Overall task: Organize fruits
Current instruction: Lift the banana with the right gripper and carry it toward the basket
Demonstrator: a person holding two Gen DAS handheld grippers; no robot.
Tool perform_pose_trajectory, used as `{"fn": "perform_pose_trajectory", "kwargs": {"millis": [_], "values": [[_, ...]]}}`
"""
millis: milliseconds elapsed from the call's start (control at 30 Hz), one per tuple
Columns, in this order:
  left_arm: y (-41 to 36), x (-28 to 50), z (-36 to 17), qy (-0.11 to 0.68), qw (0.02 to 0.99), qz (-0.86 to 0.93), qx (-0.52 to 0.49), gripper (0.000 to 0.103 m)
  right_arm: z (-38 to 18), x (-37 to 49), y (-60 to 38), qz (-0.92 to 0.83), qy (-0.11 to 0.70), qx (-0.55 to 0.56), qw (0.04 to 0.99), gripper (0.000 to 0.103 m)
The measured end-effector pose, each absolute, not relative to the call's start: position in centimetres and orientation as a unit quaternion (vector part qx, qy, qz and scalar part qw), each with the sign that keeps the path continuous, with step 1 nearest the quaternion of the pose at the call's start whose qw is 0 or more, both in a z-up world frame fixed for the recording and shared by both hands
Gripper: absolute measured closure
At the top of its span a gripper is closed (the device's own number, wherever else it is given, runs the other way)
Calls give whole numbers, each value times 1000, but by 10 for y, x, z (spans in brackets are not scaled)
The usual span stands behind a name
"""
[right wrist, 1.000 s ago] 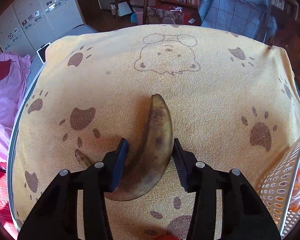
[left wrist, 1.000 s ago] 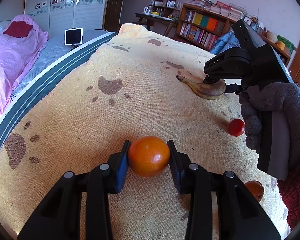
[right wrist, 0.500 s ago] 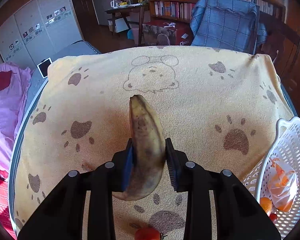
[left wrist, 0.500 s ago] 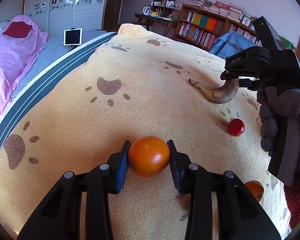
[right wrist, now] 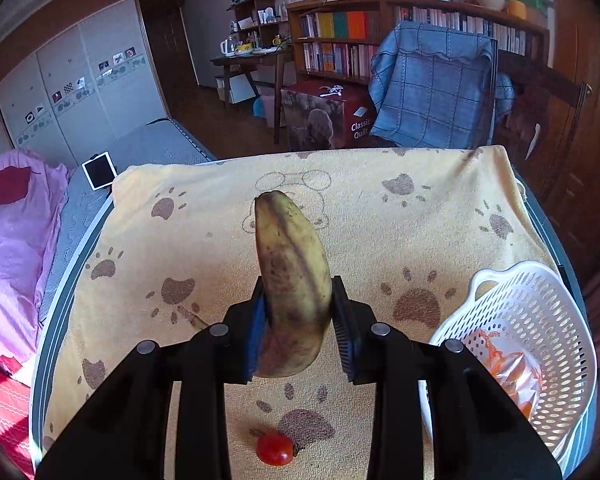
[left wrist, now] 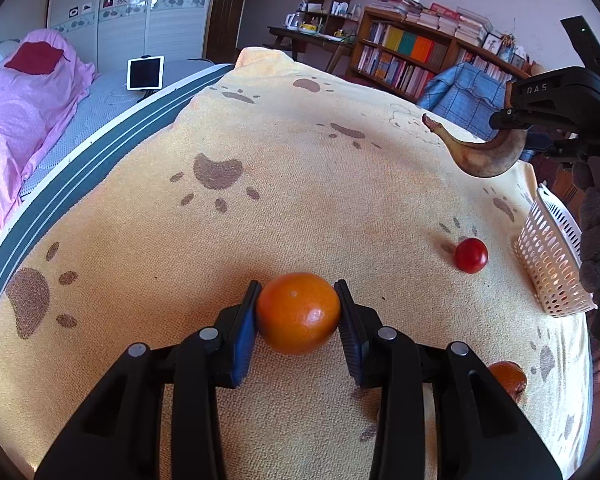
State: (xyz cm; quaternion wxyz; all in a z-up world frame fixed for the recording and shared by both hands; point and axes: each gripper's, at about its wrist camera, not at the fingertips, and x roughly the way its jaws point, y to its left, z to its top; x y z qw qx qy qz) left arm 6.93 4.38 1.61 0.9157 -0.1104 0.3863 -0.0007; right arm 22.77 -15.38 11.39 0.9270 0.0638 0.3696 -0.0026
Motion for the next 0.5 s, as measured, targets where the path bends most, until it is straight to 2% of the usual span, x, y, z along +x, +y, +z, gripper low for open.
{"fn": "perform_pose_trajectory", "kwargs": {"millis": [500], "values": [[42, 69, 18, 385, 917, -4, -107, 66, 152, 171, -229, -37, 340, 103, 934, 72]]}}
